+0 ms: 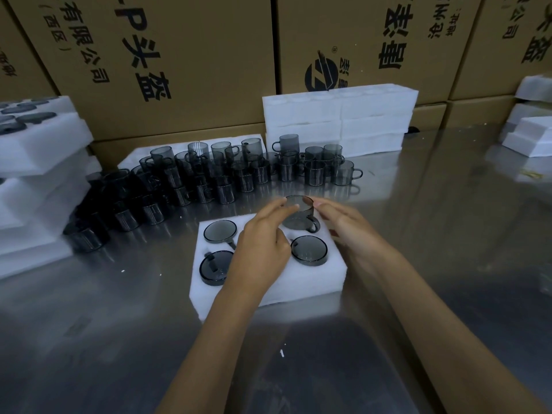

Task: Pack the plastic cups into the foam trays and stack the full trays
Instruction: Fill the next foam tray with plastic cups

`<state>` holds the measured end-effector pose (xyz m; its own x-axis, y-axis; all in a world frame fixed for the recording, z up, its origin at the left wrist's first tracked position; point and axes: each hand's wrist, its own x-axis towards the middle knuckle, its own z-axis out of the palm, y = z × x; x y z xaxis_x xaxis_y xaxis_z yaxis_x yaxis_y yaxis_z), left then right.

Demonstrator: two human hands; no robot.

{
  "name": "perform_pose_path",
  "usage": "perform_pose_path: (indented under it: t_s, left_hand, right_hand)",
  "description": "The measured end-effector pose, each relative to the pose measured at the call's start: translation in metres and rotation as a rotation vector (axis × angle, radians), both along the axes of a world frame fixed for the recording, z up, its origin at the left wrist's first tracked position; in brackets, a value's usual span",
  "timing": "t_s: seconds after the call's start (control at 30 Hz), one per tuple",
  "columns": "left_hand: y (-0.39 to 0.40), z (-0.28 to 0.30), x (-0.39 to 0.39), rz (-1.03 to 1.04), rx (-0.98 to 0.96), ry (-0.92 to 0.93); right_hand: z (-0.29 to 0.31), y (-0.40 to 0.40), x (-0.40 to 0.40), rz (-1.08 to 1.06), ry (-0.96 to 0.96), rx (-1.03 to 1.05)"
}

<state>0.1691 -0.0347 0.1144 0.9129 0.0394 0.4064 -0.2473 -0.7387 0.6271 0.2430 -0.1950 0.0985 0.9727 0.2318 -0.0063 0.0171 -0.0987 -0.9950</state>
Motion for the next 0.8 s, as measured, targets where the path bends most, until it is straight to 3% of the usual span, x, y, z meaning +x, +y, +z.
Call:
perform_pose_path:
  t_s: [0.6, 0.8]
  left_hand:
    - [0.0064, -0.0036, -0.0030, -0.018, 0.300, 0.035]
    - [0.0082, -0.0077, -0.0009, 0.022, 0.369, 0.053]
  right_hand:
    - [-0.0053, 0.0045, -0.0070, -0.034, -0.160, -0.016]
    - [-0.0082, 0.0063, -0.0093, -0.051, -0.121, -0.001]
